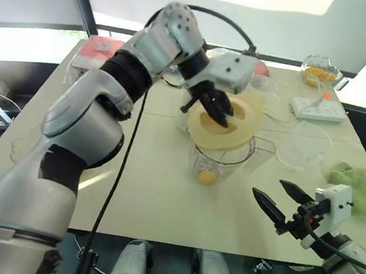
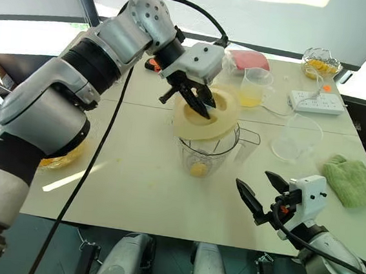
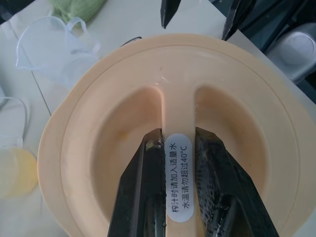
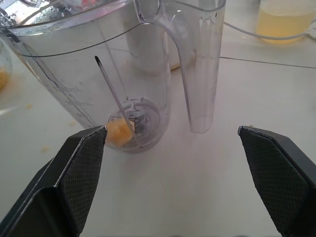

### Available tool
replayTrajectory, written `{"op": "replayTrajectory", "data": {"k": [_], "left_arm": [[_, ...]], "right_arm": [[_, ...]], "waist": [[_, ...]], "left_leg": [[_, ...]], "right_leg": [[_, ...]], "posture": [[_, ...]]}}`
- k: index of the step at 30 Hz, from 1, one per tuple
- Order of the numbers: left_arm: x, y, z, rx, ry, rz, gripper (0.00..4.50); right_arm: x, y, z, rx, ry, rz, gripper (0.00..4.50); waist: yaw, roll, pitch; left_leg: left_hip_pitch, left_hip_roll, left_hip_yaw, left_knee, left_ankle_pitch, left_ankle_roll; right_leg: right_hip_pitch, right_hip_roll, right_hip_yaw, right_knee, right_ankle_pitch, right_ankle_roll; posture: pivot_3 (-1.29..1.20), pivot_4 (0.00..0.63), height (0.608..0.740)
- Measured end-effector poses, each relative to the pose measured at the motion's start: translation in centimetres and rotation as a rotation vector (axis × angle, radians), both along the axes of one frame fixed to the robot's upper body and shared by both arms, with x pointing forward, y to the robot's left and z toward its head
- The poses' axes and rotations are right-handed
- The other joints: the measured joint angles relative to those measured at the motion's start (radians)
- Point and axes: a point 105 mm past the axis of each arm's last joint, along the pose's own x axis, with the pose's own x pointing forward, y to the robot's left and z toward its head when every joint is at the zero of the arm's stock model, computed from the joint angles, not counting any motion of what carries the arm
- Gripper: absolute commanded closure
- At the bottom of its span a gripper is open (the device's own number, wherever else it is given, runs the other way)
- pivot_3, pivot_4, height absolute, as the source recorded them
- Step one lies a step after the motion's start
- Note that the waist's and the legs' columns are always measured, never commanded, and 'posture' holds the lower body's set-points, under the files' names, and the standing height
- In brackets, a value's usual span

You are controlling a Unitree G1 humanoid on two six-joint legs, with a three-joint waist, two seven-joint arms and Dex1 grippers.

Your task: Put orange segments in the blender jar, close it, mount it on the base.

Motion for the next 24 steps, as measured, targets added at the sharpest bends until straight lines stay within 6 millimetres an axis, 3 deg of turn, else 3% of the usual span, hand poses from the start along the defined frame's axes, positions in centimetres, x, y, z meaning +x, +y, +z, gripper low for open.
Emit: {"op": "replayTrajectory", "data": {"k": [6,10,24], "left_arm": [[-0.7,-0.9,-1.0,0.046,-0.009,-0.065,4.24],[-1.0,-1.2,-3.0,0.132,-0.011,-0.106,4.24],[-1.1,0.1,-3.5,0.182,0.092,-0.037,4.24]], "right_arm": [[0.3,0.5,0.0,-0.006,-0.010,-0.006,0.00],[0.4,0.5,-0.2,0.009,-0.023,-0.040,0.00],[3.2,1.8,-0.2,-0.049,-0.137,-0.103,0.00]], "waist": [[0.002,0.000,0.000],[-0.002,0.000,0.000],[-0.006,0.002,-0.002]], "left_leg": [[0.001,-0.002,0.000,0.001,0.000,0.000],[0.000,-0.002,-0.001,0.002,0.000,0.000],[0.002,0.001,-0.003,0.002,-0.001,0.002]], "right_leg": [[0.003,-0.002,0.000,-0.002,0.000,0.000],[0.002,-0.001,0.000,-0.002,0.000,0.000],[0.003,0.005,0.000,0.000,0.000,0.000]], "posture": [[0.00,0.150,0.740],[0.00,0.150,0.740],[0.00,0.150,0.740]]}}
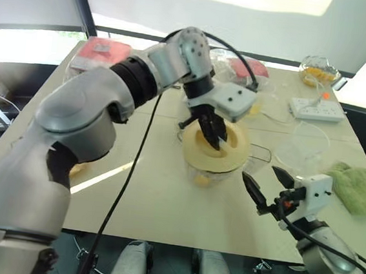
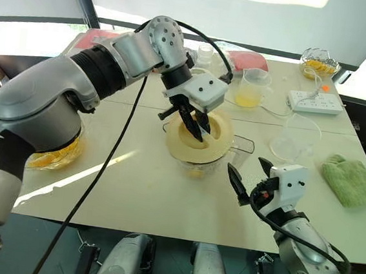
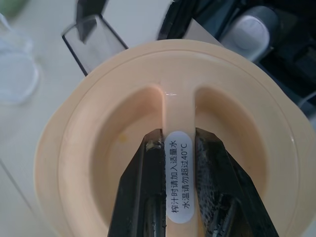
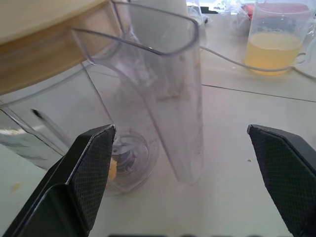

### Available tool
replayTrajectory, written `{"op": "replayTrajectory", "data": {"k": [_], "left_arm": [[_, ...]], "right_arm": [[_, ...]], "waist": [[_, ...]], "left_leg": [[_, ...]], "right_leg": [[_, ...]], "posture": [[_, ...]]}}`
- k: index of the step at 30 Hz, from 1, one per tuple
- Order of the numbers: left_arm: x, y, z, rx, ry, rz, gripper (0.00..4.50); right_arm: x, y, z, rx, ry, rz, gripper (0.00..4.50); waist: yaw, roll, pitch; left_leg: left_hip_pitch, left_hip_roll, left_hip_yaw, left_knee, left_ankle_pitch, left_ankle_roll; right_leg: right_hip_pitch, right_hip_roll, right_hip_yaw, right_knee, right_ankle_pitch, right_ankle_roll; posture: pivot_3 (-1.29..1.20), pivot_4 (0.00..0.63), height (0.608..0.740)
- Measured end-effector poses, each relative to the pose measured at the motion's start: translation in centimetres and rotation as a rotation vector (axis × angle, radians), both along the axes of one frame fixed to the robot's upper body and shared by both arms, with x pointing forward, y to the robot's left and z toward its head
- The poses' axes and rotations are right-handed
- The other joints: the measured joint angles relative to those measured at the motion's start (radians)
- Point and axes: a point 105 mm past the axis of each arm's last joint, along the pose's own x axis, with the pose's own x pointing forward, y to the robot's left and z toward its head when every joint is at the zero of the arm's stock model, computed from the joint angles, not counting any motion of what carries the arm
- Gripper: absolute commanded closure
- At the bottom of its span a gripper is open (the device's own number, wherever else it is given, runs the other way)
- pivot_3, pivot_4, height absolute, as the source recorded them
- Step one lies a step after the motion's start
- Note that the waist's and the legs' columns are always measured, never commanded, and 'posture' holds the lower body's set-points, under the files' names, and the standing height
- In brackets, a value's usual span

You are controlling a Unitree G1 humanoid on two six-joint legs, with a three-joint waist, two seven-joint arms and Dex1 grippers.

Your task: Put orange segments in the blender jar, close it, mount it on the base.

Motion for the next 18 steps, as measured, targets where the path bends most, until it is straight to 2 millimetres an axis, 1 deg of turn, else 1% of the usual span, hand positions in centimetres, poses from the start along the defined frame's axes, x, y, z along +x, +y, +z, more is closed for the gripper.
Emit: {"op": "replayTrajectory", "data": {"k": [3,7,11,14,18], "left_arm": [[0.5,-0.6,-0.3,0.000,-0.020,0.009,4.24],[0.9,-1.3,-0.6,0.030,-0.029,0.043,4.24],[1.2,-1.2,-0.7,0.036,-0.015,0.081,4.24],[1.3,-1.1,-0.8,0.034,0.021,0.135,4.24],[1.5,-0.6,-1.0,0.023,0.030,0.141,4.24]], "right_arm": [[0.4,0.5,-0.1,0.005,-0.019,-0.010,0.00],[1.0,0.1,-0.5,-0.021,-0.030,-0.045,0.00],[1.4,0.1,-0.5,-0.026,-0.052,-0.061,0.00],[1.8,0.1,-0.9,-0.038,-0.048,-0.063,0.00],[2.6,0.3,-1.5,-0.042,-0.041,-0.064,0.00]], "waist": [[0.004,-0.001,-0.001],[0.001,-0.001,-0.006],[-0.001,0.001,-0.008],[-0.002,0.001,-0.008],[-0.004,0.001,-0.011]], "left_leg": [[0.000,0.000,0.000,0.000,0.000,0.000],[0.002,0.000,0.000,0.000,0.000,0.000],[0.003,0.001,-0.001,0.000,0.000,0.000],[0.003,0.002,-0.002,0.000,0.000,0.000],[0.004,0.003,-0.003,0.000,-0.001,0.001]], "right_leg": [[0.000,0.001,0.000,0.000,0.000,0.000],[0.002,0.001,0.001,-0.001,0.000,-0.001],[0.003,0.002,0.001,-0.001,0.001,-0.002],[0.003,0.004,0.001,-0.001,0.001,-0.003],[0.003,0.006,0.001,-0.001,0.000,-0.004]], "posture": [[0.00,0.150,0.740],[0.00,0.150,0.740],[0.00,0.150,0.740],[0.00,0.150,0.740],[0.00,0.150,0.740]]}}
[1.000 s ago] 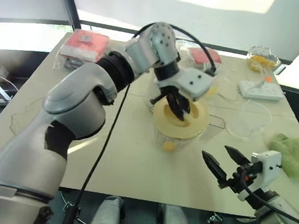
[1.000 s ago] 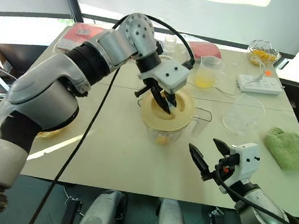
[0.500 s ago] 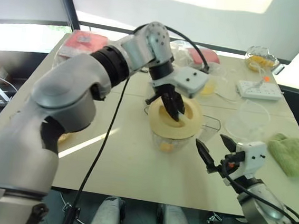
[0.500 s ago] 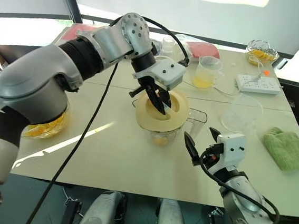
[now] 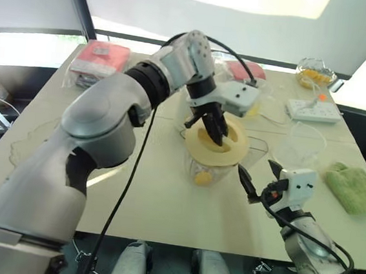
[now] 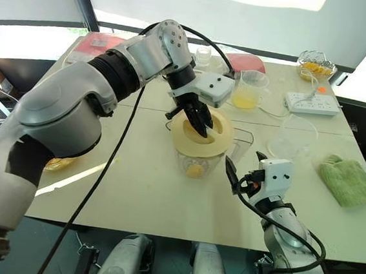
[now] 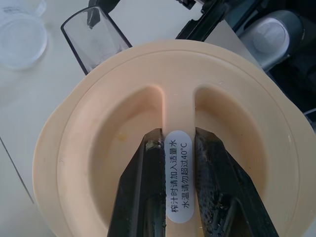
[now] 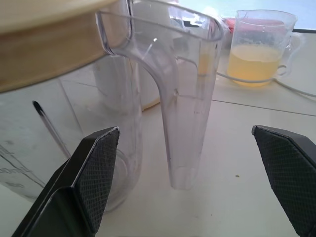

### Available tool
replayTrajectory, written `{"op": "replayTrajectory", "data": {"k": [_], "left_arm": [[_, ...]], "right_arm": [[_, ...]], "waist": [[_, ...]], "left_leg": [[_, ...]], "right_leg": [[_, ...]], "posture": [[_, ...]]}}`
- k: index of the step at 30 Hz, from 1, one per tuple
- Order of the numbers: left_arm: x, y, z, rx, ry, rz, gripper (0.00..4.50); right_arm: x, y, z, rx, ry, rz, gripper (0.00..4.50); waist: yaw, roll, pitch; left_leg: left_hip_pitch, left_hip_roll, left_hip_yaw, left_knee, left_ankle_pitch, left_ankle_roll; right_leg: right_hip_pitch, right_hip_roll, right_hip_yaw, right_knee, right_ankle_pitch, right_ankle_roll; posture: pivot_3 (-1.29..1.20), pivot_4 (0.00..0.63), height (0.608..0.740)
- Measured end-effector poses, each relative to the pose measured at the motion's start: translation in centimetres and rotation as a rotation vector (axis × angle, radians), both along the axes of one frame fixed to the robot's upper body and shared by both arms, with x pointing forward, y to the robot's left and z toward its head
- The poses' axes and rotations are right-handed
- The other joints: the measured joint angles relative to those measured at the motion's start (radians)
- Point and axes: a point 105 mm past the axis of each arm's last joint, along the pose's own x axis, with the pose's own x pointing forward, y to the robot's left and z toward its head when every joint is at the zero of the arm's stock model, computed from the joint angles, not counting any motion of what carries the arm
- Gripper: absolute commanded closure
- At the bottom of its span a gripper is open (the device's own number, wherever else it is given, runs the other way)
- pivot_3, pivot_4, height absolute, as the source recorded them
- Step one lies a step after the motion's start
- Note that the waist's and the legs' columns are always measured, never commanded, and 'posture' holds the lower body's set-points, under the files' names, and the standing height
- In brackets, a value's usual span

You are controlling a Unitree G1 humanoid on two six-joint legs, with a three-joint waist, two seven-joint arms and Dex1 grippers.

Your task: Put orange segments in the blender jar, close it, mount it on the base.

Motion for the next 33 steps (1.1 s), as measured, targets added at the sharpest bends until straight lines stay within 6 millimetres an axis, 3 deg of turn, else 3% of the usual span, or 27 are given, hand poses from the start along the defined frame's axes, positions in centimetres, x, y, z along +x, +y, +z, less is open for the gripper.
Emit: {"op": "replayTrajectory", "data": {"k": [10,13,17,18,33], "left_arm": [[0.4,1.0,-0.6,-0.005,0.015,0.025,4.24],[0.4,1.1,-0.7,-0.009,0.029,0.034,4.28],[0.4,1.1,-0.8,-0.012,0.036,0.047,4.28],[0.4,1.1,-0.8,-0.014,0.038,0.048,4.28],[1.2,0.5,-2.0,-0.149,0.141,0.185,4.28]], "right_arm": [[2.6,0.7,-1.3,0.002,-0.015,-0.013,0.00],[3.0,0.7,-1.1,-0.003,-0.027,-0.033,1.21],[3.1,1.4,-1.1,-0.007,-0.036,-0.024,3.36],[3.1,1.4,-1.1,-0.008,-0.036,-0.029,3.62],[3.3,0.9,-1.5,-0.015,-0.009,-0.085,3.62]], "waist": [[-0.019,0.000,-0.005],[-0.019,0.001,-0.007],[-0.019,0.002,-0.009],[-0.018,0.003,-0.009],[-0.013,0.002,-0.018]], "left_leg": [[0.012,0.001,-0.002,-0.003,-0.001,0.002],[0.012,0.001,-0.002,-0.003,-0.001,0.002],[0.012,0.001,-0.002,-0.003,-0.002,0.004],[0.012,0.001,-0.002,-0.003,-0.003,0.004],[0.014,0.001,-0.007,-0.003,-0.003,0.005]], "right_leg": [[0.010,0.002,0.000,0.000,-0.002,-0.003],[0.010,0.002,0.000,0.000,-0.002,-0.004],[0.010,0.003,0.000,0.000,-0.002,-0.004],[0.010,0.003,0.000,0.000,-0.002,-0.004],[0.016,0.000,0.000,-0.002,-0.003,-0.003]], "posture": [[0.00,0.150,0.740],[0.00,0.150,0.740],[0.00,0.150,0.740],[0.00,0.150,0.740],[0.00,0.150,0.740]]}}
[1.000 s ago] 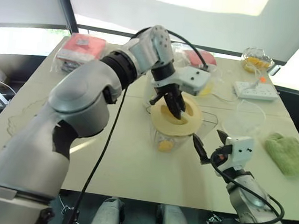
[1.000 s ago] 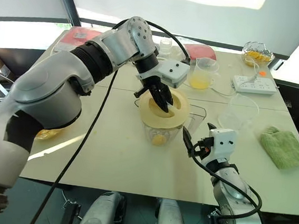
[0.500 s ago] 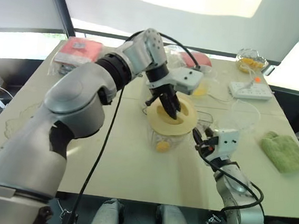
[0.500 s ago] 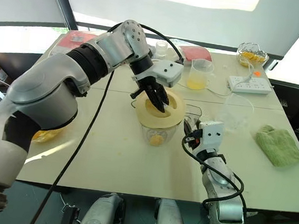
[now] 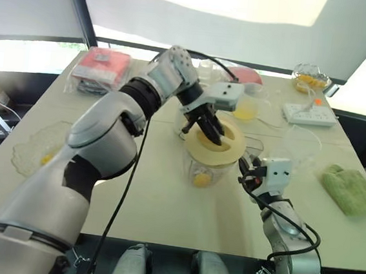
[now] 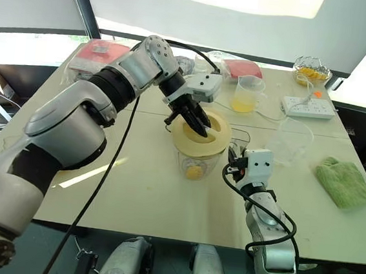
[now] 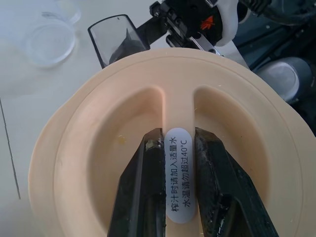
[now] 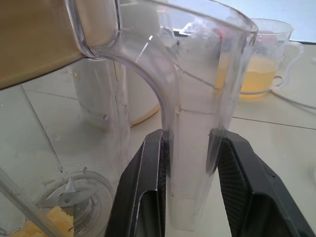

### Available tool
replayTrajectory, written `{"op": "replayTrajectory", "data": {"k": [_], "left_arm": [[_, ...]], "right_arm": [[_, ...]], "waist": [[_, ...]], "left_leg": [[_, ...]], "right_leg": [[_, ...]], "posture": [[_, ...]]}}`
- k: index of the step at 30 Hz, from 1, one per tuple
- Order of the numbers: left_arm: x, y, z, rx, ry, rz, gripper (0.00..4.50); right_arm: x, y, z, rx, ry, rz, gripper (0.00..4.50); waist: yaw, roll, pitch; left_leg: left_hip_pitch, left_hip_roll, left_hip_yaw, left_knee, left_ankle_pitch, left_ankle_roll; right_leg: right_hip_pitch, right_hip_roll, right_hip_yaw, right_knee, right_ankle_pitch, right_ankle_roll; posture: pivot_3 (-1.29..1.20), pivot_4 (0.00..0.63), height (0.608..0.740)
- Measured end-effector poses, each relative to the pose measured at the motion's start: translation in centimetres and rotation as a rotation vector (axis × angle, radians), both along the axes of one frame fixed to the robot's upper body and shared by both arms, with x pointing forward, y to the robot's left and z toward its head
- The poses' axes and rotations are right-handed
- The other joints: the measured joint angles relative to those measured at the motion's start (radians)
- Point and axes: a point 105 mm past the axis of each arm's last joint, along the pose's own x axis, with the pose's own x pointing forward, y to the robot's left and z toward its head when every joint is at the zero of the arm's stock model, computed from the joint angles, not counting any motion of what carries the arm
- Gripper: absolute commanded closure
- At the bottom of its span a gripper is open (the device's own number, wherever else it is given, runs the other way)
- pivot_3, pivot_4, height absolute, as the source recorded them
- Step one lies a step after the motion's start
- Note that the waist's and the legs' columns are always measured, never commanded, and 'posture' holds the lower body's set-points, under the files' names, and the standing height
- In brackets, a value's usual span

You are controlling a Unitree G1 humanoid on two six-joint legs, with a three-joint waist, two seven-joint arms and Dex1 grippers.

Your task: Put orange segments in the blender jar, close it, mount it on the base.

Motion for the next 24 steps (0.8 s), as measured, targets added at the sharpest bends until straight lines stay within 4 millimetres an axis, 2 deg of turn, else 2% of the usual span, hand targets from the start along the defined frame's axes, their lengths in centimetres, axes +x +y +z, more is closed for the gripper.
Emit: {"op": "replayTrajectory", "data": {"k": [4,6,9,11,18,24], "left_arm": [[0.1,-0.4,-0.3,-0.005,0.012,0.074,4.28],[0.2,-0.7,-0.6,-0.020,0.017,0.125,4.28],[0.7,-1.3,-1.2,-0.055,0.048,0.275,4.28],[0.6,-1.4,-1.4,-0.075,0.061,0.328,4.28],[-0.4,-2.0,-1.5,-0.110,0.051,0.412,4.28],[-0.2,-2.4,-1.6,-0.120,0.093,0.528,4.28]], "right_arm": [[0.2,-0.3,-0.3,0.000,0.018,-0.012,3.62],[0.3,-0.7,-0.4,0.000,0.026,-0.022,3.62],[0.5,-1.1,-0.8,-0.001,0.039,-0.044,3.62],[0.6,-1.3,-0.8,-0.007,0.039,-0.054,3.62],[0.6,-1.9,-0.8,-0.010,0.043,-0.072,3.62],[0.9,-2.5,-0.8,-0.014,0.052,-0.089,3.62]], "waist": [[0.001,0.001,-0.007],[0.005,0.001,-0.008],[0.018,0.009,-0.013],[0.019,0.012,-0.015],[0.018,0.014,-0.021],[0.022,0.011,-0.023]], "left_leg": [[0.001,-0.001,0.000,0.000,0.000,0.000],[0.007,-0.002,-0.002,0.000,0.000,0.000],[0.015,0.000,-0.008,-0.002,-0.003,-0.005],[0.014,-0.001,-0.006,-0.002,-0.003,-0.005],[0.014,-0.003,0.000,-0.003,-0.003,-0.005],[0.013,-0.006,0.000,-0.004,-0.003,-0.005]], "right_leg": [[0.002,-0.001,0.000,-0.001,-0.001,0.001],[0.005,-0.002,0.000,-0.002,-0.002,0.003],[0.021,-0.002,0.000,-0.017,-0.004,0.007],[0.023,-0.009,0.000,-0.018,-0.004,0.007],[0.024,-0.018,0.000,-0.018,-0.005,0.007],[0.024,-0.023,-0.002,-0.018,-0.008,0.013]], "posture": [[0.00,0.150,0.740],[0.00,0.150,0.740],[0.00,0.150,0.740],[0.00,0.150,0.740],[0.00,0.150,0.740],[0.00,0.150,0.740]]}}
